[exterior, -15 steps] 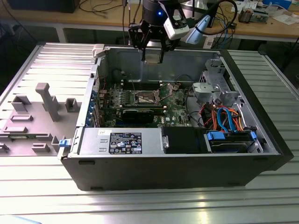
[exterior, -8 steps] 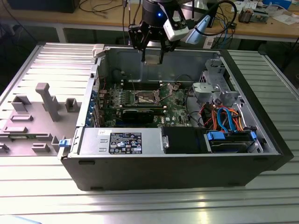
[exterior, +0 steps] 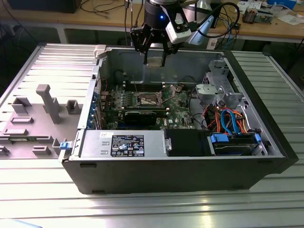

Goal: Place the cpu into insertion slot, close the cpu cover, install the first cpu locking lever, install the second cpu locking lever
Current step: 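Place the cpu into insertion slot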

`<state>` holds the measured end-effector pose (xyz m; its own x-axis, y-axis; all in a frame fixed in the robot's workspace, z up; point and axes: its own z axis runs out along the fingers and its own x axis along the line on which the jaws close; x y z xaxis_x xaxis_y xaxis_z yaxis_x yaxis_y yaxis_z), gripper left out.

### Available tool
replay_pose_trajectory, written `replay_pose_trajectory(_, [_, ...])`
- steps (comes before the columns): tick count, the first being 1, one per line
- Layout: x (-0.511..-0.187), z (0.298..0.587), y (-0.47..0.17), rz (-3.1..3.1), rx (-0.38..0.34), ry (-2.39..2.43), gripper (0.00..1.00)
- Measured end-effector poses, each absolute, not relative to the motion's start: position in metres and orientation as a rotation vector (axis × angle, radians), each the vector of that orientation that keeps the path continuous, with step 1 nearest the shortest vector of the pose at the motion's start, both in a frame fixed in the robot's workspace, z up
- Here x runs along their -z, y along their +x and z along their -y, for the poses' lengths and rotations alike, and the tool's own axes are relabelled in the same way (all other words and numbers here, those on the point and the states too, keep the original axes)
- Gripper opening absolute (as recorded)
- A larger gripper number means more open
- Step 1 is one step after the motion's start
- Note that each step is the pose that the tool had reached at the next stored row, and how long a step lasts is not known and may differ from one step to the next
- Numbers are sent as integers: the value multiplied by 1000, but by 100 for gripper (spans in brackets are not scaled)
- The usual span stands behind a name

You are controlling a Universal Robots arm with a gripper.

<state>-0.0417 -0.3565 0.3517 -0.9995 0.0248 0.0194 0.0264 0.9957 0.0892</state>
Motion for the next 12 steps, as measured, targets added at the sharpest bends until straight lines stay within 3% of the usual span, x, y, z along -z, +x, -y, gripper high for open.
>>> replay_pose_trajectory(12, [-349, 356, -42, 3120, 140, -40, 55])
